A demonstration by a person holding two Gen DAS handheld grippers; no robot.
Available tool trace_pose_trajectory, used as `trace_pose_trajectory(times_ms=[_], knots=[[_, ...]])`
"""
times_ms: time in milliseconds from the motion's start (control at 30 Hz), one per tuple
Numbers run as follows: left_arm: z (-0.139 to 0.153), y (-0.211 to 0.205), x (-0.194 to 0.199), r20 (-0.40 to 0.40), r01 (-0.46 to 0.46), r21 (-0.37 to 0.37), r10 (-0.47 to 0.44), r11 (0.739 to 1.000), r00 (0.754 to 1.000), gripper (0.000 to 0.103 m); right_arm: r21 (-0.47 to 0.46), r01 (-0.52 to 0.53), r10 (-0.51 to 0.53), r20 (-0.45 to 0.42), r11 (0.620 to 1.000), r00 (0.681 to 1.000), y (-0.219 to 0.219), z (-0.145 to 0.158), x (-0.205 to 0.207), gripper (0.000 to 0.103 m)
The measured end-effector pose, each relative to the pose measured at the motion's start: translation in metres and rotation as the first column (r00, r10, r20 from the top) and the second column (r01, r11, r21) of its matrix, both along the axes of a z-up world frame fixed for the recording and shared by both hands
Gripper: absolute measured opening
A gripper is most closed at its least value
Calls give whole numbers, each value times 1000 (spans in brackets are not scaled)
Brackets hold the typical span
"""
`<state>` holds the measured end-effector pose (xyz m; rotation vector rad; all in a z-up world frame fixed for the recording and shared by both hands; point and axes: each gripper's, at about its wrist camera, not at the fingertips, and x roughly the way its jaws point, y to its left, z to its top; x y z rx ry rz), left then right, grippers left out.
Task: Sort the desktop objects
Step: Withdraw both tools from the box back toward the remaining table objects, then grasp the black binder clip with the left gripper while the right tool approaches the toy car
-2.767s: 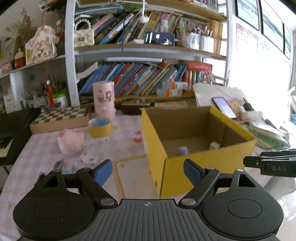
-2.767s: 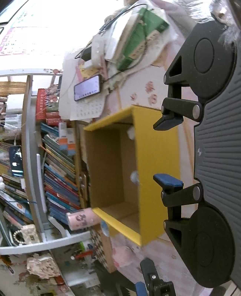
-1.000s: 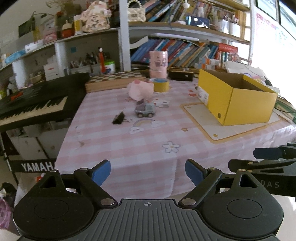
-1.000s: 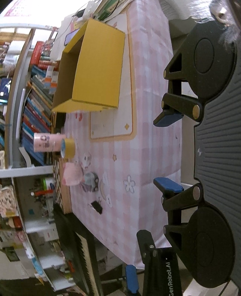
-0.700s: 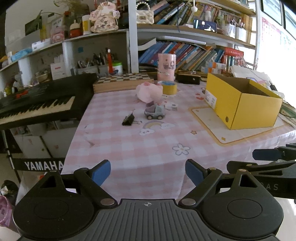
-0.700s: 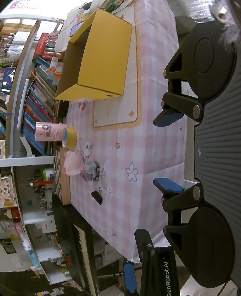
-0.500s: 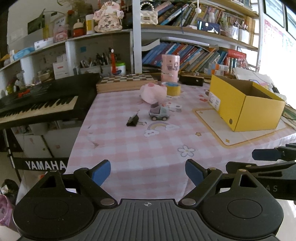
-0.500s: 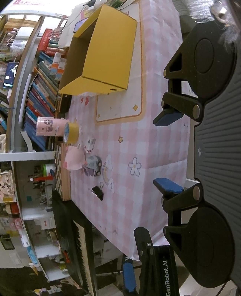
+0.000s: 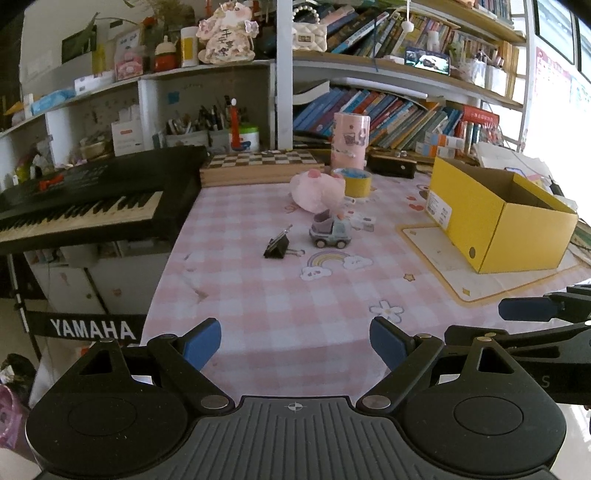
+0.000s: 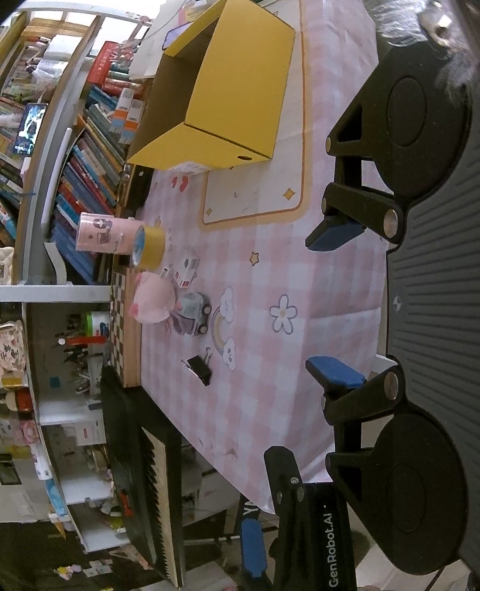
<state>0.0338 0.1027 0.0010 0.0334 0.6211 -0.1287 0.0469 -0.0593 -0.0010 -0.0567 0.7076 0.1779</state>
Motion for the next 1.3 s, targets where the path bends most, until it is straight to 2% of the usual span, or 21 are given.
trace_pose_trajectory(times_ms=[400,767,1300], knots=[[-6,-4,27,-16,-9,12,9,1000,1000,90,11,-20,21,-21,1000,1000,-2,-6,30,63],[-13,-6,76,-61,-54,-1,53,999,997,89,19,-67,68,-63,998,996,-8,-12,89,64],[-17,-1,145,-116,-168,-18,165,986,979,87,22,-176,177,-114,984,977,-5,-17,177,68]])
